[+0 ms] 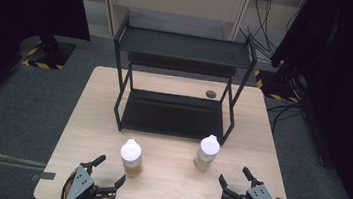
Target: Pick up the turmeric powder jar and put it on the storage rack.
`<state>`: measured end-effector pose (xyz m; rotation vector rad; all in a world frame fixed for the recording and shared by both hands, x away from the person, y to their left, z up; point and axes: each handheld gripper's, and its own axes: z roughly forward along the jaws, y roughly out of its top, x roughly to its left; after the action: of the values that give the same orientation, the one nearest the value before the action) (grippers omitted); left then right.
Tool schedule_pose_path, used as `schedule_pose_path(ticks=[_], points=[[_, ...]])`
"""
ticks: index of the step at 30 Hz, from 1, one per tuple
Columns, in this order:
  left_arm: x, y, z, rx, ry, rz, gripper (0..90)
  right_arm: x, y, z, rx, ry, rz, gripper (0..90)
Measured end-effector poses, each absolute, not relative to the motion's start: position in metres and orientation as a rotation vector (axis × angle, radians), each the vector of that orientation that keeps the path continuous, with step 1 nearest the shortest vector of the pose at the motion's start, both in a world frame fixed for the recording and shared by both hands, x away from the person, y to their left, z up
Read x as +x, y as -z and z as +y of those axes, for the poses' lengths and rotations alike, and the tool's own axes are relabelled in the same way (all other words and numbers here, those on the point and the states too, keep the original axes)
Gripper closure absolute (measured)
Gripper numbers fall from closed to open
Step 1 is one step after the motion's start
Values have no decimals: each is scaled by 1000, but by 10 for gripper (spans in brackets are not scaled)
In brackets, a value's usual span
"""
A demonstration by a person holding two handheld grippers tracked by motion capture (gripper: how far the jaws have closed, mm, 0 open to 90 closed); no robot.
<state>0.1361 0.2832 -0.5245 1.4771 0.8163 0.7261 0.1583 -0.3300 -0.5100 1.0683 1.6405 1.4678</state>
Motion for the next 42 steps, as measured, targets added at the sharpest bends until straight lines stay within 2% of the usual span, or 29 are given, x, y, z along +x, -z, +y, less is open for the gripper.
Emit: schedule_pose_path(ticks=[18,36,42], points=[[148,516,271,1475,-724,787,70,159,509,-330,1075,-1468,1645,81],[166,509,239,1491,-764,832,165,160,509,-330,1074,-1465,1648,81],[167,512,232,1466,-786,856,223,159,509,-330,1074,-1464,1648,81]])
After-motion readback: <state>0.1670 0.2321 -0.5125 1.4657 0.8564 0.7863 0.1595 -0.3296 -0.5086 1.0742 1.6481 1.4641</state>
